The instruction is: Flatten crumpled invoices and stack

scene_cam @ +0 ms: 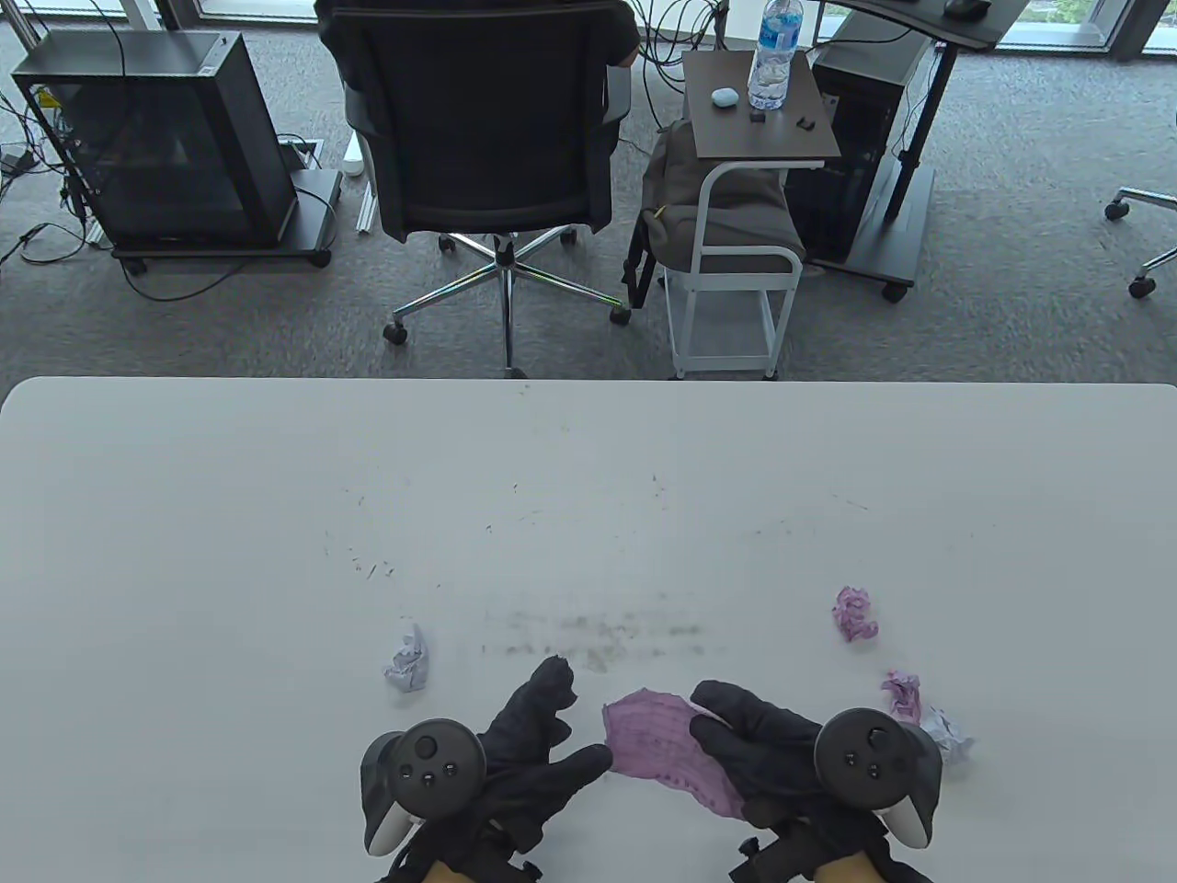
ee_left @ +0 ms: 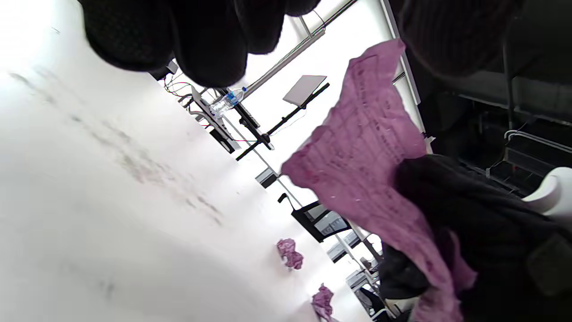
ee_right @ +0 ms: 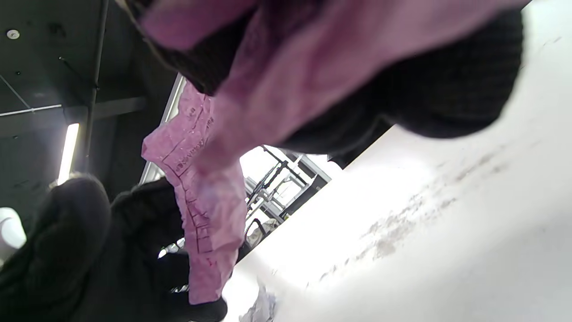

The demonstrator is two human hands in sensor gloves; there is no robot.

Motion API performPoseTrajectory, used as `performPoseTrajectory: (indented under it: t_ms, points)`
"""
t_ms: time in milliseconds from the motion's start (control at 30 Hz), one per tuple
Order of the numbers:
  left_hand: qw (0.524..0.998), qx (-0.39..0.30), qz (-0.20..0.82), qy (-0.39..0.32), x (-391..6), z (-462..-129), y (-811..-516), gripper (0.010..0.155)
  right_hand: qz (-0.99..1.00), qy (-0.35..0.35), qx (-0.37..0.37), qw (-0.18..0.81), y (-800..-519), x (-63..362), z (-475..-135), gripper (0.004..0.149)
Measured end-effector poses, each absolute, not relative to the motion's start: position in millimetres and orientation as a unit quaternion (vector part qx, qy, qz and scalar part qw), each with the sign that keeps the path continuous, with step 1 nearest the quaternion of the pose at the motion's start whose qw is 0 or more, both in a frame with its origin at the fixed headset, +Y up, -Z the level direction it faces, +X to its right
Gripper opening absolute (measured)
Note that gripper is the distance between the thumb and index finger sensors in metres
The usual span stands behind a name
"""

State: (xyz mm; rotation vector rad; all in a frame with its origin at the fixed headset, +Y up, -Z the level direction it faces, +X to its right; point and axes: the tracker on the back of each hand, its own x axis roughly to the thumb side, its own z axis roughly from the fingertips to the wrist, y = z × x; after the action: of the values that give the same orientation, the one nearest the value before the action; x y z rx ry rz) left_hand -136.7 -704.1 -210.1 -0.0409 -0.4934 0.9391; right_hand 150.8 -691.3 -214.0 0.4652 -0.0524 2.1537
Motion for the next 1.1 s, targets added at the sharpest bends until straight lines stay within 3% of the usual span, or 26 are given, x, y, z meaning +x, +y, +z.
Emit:
performPoseTrajectory:
  t_ms: [100, 233, 367, 567, 700, 800, 900, 1033, 1100]
  points:
    - [0.865, -0.033, 0.437, -0.243, -134, -209, -703, 0.093, 0.852, 0.003, 0.222, 0.474, -693, 137, -211, 0.041]
    - [0.833, -0.024, 0.501, -0.233, -135, -211, -704, 0.046, 0.830, 0.036, 0.230, 0.506, -700, 128, -212, 0.041]
    - [0.862, 0.013, 0.444, -0.243, -135, -207, -695, 0.045, 0.841, 0.032, 0.208, 0.499, -705, 136, -217, 0.043]
    - [0.891, 0.008, 0.387, -0.236, -131, -205, -693, 0.045, 0.882, -0.014, 0.176, 0.437, -707, 151, -222, 0.055]
    - [0.895, -0.002, 0.370, -0.248, -126, -203, -692, 0.045, 0.862, 0.066, 0.259, 0.431, -705, 139, -219, 0.083]
    - [0.899, -0.010, 0.351, -0.260, -122, -201, -691, 0.045, 0.893, 0.074, 0.306, 0.322, -706, 119, -213, 0.091]
    - [0.892, -0.018, 0.374, -0.254, -123, -201, -692, 0.045, 0.919, 0.060, 0.308, 0.239, -712, 102, -210, 0.088]
    - [0.891, -0.027, 0.396, -0.222, -134, -209, -700, 0.045, 0.928, 0.002, 0.267, 0.258, -714, 107, -217, 0.056]
    - [0.894, -0.031, 0.402, -0.197, -140, -214, -710, 0.045, 0.925, -0.009, 0.238, 0.295, -715, 119, -222, 0.049]
